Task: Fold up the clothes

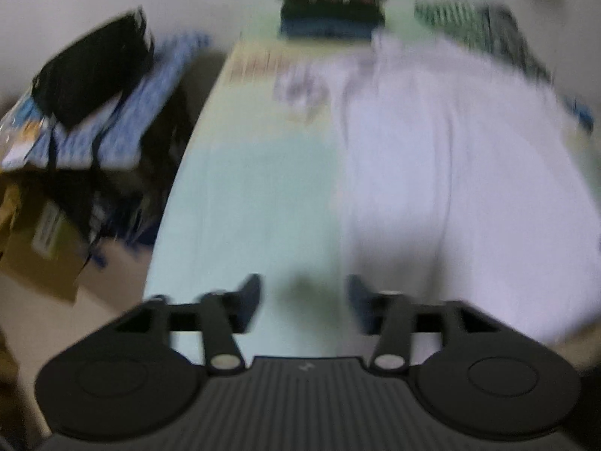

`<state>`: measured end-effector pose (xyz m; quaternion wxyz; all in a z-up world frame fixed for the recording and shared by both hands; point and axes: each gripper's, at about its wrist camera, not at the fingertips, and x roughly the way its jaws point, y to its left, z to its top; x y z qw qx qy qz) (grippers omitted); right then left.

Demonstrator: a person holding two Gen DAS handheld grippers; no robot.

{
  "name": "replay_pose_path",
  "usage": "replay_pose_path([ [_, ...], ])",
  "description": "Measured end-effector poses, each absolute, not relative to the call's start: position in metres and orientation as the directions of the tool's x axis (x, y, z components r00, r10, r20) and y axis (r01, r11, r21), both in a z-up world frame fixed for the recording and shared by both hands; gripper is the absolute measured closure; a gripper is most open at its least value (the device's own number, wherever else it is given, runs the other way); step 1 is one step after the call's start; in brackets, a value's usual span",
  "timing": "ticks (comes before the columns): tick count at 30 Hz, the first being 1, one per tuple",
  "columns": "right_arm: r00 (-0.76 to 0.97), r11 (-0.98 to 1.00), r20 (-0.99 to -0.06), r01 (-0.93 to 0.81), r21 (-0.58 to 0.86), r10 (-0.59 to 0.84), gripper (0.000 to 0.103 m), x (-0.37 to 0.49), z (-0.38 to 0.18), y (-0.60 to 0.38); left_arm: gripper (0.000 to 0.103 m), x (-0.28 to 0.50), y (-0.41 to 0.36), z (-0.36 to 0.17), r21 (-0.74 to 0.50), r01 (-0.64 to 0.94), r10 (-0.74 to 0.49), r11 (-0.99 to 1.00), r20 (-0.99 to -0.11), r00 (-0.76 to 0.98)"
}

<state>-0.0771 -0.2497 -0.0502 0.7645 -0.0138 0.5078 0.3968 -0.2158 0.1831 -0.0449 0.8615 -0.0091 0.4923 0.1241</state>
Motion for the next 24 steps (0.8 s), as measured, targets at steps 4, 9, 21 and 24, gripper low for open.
replay_pose_path([
  [4, 0.210, 0.702, -0.796, -0.628, 0.335, 0.568, 0.070, -0.070, -0.066, -0.205, 0.029, -0.155, 0.187, -0.042, 0.145, -0.248, 0.265, 0.958, -0.779, 0.568],
  [9, 0.276, 0.718, -0.813, -0.656, 0.231, 0.513, 0.063, -0.071, -0.070, -0.174, 0.039, -0.089, 0.199, -0.044, 0.195, -0.239, 0.304, 0.951, -0.719, 0.625],
  [21, 0.335, 0.791, -0.825, -0.577, 0.202, 0.455, 0.050, -0.061, -0.071, -0.151, 0.034, -0.014, 0.239, -0.076, 0.226, -0.035, 0.202, 0.973, -0.779, 0.593],
  [24, 0.348, 0.819, -0.824, -0.531, 0.220, 0.447, 0.050, -0.051, -0.072, -0.144, 0.050, 0.000, 0.242, -0.086, 0.245, 0.015, 0.193, 0.969, -0.798, 0.571],
])
